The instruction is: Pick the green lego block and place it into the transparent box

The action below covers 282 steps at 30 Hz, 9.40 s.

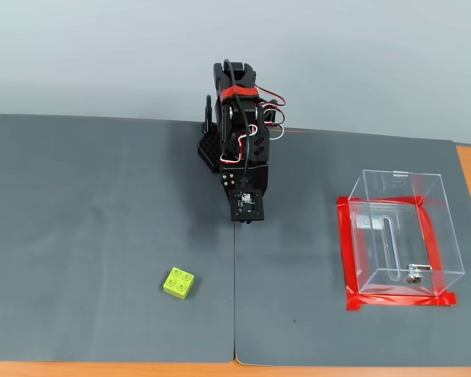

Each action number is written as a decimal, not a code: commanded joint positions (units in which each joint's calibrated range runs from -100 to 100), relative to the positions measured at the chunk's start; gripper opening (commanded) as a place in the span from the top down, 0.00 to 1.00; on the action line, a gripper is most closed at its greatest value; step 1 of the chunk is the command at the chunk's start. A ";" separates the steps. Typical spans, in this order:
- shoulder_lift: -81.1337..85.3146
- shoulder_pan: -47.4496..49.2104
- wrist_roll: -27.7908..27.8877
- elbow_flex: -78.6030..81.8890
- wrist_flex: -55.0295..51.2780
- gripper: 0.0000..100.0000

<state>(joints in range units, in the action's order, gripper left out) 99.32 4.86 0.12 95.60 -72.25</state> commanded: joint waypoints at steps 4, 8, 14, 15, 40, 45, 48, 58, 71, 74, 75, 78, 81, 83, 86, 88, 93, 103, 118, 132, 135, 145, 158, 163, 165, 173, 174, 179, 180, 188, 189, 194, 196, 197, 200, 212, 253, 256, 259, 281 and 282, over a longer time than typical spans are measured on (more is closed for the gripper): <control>0.00 -0.43 0.06 -2.66 -0.15 0.98; 0.00 -0.43 0.06 -2.66 -0.15 0.98; 0.00 -0.43 0.06 -2.66 -0.15 0.98; 0.00 -0.43 0.06 -2.66 -0.15 0.98; 0.00 -0.43 0.06 -2.66 -0.15 0.98; 0.00 -0.43 0.06 -2.66 -0.15 0.98; 0.00 -0.43 0.06 -2.66 -0.15 0.98; 0.00 -0.35 0.22 -2.66 -0.15 0.98; -0.08 -0.35 0.48 -2.66 -0.06 0.98; -0.85 -0.50 0.27 -2.75 0.37 0.98; -0.93 -0.80 0.11 -2.75 0.37 0.98; -1.44 -0.95 0.37 -2.84 0.54 0.98; -5.17 -0.87 0.11 -4.46 0.54 0.98; -9.15 -0.50 0.42 -5.91 1.41 0.98; -15.85 -0.43 0.48 -8.44 5.41 0.98; -20.43 -0.43 0.48 -10.98 8.70 0.98; -34.17 -0.72 0.06 -20.75 17.47 0.98; -51.12 -5.05 -0.04 -36.40 24.33 0.98; -68.42 -18.78 0.06 -52.86 24.68 0.98; -77.66 -17.88 0.58 -56.75 24.59 0.85; -77.91 -17.06 0.48 -56.75 24.68 0.78; -79.86 -14.08 0.32 -56.84 24.94 0.59; -84.61 -14.45 0.48 -56.84 29.97 0.54; -87.24 -14.52 0.11 -56.93 30.58 0.54; -88.68 -14.52 0.06 -56.93 32.32 0.54; -92.92 -14.67 0.22 -57.74 37.00 0.54; -93.51 -14.82 0.11 -58.47 36.92 0.54; -97.58 -15.12 0.11 -62.27 36.74 0.54; -98.26 -15.20 0.11 -62.81 36.74 0.54; -100.38 -15.64 0.53 -62.81 36.83 0.54; -100.38 -15.64 0.53 -62.72 36.74 0.54; -100.97 -15.34 0.53 -62.54 36.22 0.54; -101.82 -15.42 0.53 -62.54 36.22 0.54; -102.16 -15.57 0.53 -62.63 36.22 0.54; -102.50 -15.64 0.48 -62.99 36.14 0.54; -102.41 -15.72 0.22 -62.90 34.05 0.57; -87.66 -15.72 0.53 -62.90 34.05 0.96; -84.36 -15.72 0.58 -62.99 32.92 0.96; -81.39 -15.72 0.58 -63.35 29.80 0.96; -69.60 -1.84 0.11 -84.70 13.83 0.96; -69.60 -0.20 0.11 -85.24 13.39 0.96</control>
<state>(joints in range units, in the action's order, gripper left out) 27.61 0.22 0.42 15.58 -57.16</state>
